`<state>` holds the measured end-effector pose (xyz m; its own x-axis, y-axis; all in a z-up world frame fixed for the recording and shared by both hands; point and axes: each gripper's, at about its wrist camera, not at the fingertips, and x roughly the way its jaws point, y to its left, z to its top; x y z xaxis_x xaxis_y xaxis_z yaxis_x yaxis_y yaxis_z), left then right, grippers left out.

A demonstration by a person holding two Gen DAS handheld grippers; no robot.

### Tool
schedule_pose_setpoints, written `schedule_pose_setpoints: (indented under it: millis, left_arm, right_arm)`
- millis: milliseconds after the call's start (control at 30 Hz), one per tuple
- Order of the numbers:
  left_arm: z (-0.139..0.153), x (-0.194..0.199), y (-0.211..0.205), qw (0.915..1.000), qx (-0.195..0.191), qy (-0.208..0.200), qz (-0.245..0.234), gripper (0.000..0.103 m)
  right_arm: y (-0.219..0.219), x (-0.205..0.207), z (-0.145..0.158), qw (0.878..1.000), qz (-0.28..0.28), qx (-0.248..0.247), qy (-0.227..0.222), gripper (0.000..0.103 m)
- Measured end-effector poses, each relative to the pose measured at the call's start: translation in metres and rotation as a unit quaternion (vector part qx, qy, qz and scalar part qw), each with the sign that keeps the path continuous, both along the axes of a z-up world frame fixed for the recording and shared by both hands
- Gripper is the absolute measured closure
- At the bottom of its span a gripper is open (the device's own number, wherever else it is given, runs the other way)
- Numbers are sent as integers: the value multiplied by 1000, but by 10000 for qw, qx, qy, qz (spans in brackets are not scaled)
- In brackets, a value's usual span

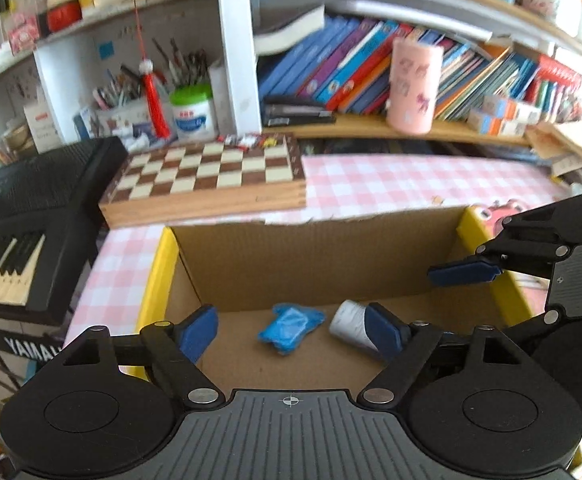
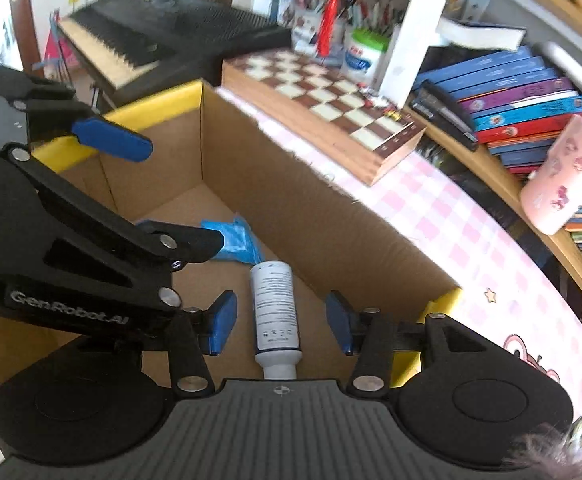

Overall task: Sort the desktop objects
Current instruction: 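Open both tools to drop the bag and bottle inside the box, then withdraw both tools from the box back over the table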

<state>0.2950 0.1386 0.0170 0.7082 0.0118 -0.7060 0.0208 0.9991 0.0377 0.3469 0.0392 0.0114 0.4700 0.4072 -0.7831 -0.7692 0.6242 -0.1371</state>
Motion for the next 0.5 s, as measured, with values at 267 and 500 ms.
schedule_pose_setpoints:
  millis: [267,500]
  left_arm:
    - [38,-47,-9,9975,-7,-699,-115,12]
    - [59,-91,-16,9930,-65,-1167,-173,9]
  right_arm:
    - [-33,-40,39,9944,-321,749,-679,47]
    - [-60,-81,63,9854,-722,1139,-1040,46]
